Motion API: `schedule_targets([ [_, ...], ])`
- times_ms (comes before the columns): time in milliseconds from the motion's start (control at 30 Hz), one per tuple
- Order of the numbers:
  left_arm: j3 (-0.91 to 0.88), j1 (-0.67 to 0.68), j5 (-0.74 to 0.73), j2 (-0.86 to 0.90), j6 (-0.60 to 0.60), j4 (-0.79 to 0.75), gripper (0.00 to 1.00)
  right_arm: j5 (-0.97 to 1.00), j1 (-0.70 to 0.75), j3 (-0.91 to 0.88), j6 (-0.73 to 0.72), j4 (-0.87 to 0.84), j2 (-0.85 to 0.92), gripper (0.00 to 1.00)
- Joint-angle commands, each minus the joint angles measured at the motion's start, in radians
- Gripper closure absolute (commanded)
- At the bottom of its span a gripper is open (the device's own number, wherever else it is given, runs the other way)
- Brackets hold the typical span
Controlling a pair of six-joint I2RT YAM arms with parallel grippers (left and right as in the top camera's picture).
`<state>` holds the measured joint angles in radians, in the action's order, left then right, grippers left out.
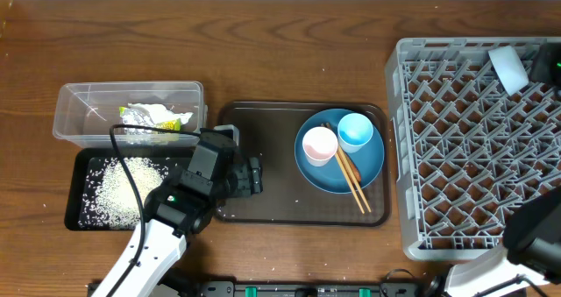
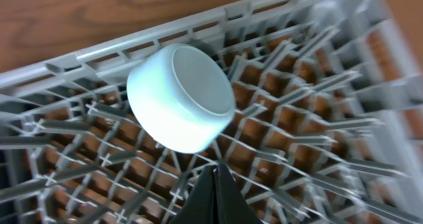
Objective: Sort waste into correct bins and load items into the dishwasher rack
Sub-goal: 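Lower the light-blue plate into the grey rack and release it, then move the left gripper right over the pink cup on the blue plate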
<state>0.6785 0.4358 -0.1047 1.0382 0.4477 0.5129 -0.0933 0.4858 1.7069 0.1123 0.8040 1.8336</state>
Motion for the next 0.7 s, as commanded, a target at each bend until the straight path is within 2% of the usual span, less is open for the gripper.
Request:
schedule_targets([
  [0,0.006,0.002,0.012,0.006,-0.002,-0.003,0.19,-0.217,0.055,-0.002,-0.03,-0.018,0.046,0.98],
  [467,0.006,0.002,0.008,0.123,-0.002,-0.077,0.18,-0.293,0.082,-0.002,-0.029,-0.13,0.242,0.99],
  [667,0.006,0.002,-0.1,0.151,-0.002,-0.18,0.22,-0.388,0.082,-0.002,-0.03,-0.095,0.246,0.99],
])
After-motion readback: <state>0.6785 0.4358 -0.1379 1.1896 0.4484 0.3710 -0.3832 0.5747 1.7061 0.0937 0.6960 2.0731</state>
